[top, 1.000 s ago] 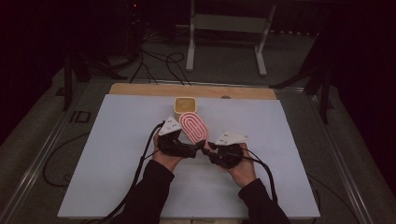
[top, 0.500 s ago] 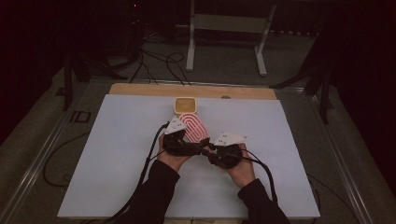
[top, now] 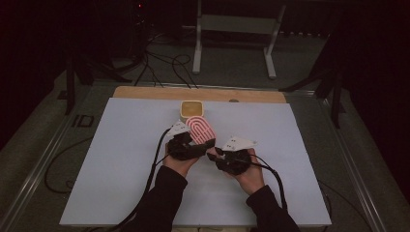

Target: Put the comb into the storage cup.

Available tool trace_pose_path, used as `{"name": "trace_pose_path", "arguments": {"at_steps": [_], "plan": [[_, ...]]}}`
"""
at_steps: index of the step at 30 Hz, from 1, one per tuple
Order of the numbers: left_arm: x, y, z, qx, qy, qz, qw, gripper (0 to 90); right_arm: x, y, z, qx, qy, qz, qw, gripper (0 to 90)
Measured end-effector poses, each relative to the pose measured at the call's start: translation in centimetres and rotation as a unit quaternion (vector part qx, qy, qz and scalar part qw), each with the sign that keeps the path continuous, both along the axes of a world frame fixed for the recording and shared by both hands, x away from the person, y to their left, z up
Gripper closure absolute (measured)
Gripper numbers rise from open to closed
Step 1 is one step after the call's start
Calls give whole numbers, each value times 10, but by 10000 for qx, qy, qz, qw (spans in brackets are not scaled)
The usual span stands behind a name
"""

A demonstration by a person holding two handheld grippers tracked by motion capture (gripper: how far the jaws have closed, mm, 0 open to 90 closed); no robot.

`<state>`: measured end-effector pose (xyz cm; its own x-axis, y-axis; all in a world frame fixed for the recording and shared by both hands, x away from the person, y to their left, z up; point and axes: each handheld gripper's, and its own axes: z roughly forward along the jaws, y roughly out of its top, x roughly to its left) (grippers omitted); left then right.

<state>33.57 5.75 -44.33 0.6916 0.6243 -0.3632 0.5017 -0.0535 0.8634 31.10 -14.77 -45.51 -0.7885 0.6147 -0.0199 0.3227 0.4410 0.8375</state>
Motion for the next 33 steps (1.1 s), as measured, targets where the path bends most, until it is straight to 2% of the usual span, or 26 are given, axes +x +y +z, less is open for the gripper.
{"name": "trace_pose_path", "arguments": {"at_steps": [8, 16, 26, 33], "plan": [[1, 4, 0, -255, 57, -6, 9997, 569, -1, 4, -3, -28, 33, 50, 10000, 697], [0, 2, -1, -300, 58, -107, 9995, 600, -1, 4, -3, -10, 86, 28, 10000, 697], [0, 2, 2, -442, 169, -195, 9987, 622, 1, 3, -5, 9, 130, 58, 9999, 696], [-1, 0, 5, -430, 78, -208, 9988, 626, 1, 2, -3, 81, 128, 58, 9999, 688]]}}
